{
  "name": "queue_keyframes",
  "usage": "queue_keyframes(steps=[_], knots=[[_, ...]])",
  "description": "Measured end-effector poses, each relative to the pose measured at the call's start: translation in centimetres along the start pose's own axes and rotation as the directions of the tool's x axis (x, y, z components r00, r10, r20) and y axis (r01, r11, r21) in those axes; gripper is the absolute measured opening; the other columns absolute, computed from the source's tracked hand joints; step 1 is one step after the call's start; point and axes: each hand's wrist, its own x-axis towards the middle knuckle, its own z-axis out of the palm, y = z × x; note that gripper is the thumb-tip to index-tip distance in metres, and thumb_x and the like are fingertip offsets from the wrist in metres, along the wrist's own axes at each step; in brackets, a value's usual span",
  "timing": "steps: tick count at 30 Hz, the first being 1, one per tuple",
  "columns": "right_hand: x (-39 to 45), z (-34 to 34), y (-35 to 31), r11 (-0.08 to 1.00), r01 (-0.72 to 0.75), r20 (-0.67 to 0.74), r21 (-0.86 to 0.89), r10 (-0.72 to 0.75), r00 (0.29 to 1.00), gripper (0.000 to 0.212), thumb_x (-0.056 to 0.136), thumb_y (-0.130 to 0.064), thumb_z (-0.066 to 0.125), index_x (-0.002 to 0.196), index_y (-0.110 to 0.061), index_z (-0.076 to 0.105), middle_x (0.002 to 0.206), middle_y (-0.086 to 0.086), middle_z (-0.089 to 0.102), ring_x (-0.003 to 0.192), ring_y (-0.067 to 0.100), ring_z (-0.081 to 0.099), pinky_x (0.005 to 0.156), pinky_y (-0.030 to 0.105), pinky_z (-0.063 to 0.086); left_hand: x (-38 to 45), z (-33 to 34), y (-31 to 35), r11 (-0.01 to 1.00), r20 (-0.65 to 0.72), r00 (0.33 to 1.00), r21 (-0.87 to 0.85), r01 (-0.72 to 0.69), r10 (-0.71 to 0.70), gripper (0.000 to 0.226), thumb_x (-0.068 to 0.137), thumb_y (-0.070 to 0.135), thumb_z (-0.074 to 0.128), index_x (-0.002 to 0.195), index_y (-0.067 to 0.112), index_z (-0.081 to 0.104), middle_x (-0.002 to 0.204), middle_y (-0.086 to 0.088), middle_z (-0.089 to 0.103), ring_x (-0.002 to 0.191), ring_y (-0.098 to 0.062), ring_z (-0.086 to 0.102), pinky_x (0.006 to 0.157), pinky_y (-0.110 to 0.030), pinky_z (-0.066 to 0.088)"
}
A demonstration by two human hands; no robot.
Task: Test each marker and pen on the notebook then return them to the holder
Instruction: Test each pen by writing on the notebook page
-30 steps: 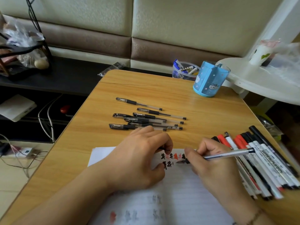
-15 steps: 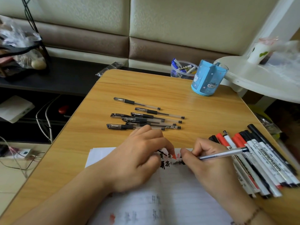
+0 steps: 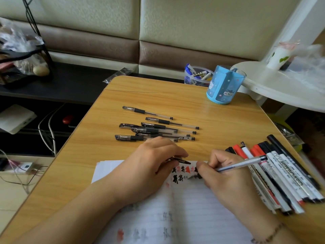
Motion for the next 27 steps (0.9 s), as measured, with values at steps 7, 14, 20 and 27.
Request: queue_keyframes(steps=[7,14,20,27], knots=[[-0.6,-0.4,-1.2,0.921,0.04,-0.094,0.387,-0.003,0.996,0.044,0.077,-0.044,0.073,0.055,-0.017,0.045,0.041,-0.003,0.043,0.037,0.013,0.038,0.038,0.025,0.034,0.1,-0.2,-0.2,0.997,-0.041,0.999,-0.065,0.03,-0.032,0.017,0.086,0.012,0.065,0.102,0.014,0.071,0.097,0.007,0.068,0.09,-0.006,0.064,0.075,-0.022,0.051],[-0.5,-0.2,-1.7,0.925,0.034,-0.018,0.379,-0.03,0.999,0.043,0.074,-0.049,0.075,0.061,-0.015,0.052,0.046,0.001,0.05,0.042,0.018,0.044,0.042,0.026,0.039,0.0,-0.2,0.4,0.99,-0.108,0.994,-0.139,-0.023,0.008,0.017,0.086,0.013,0.068,0.103,0.014,0.068,0.094,0.008,0.069,0.087,-0.005,0.065,0.072,-0.028,0.054],[-0.7,-0.1,-1.8,0.901,0.041,0.056,0.432,-0.073,0.996,0.035,0.057,-0.052,0.086,0.065,-0.022,0.07,0.061,-0.001,0.065,0.051,0.008,0.056,0.049,0.018,0.046,-0.1,-0.1,1.1,0.968,-0.154,0.987,-0.238,-0.079,0.043,0.019,0.083,0.014,0.073,0.1,0.019,0.067,0.09,0.009,0.069,0.082,-0.006,0.066,0.07,-0.023,0.053],[-1.2,-0.2,-2.0,0.914,0.15,0.01,0.377,-0.166,0.986,0.032,0.065,-0.047,0.083,0.072,-0.018,0.071,0.064,-0.004,0.066,0.047,0.018,0.059,0.048,0.025,0.049,-0.3,0.2,1.5,0.944,-0.181,0.982,-0.331,-0.012,-0.051,0.019,0.076,0.007,0.076,0.089,0.02,0.068,0.076,0.009,0.069,0.071,-0.009,0.066,0.067,-0.019,0.05]])
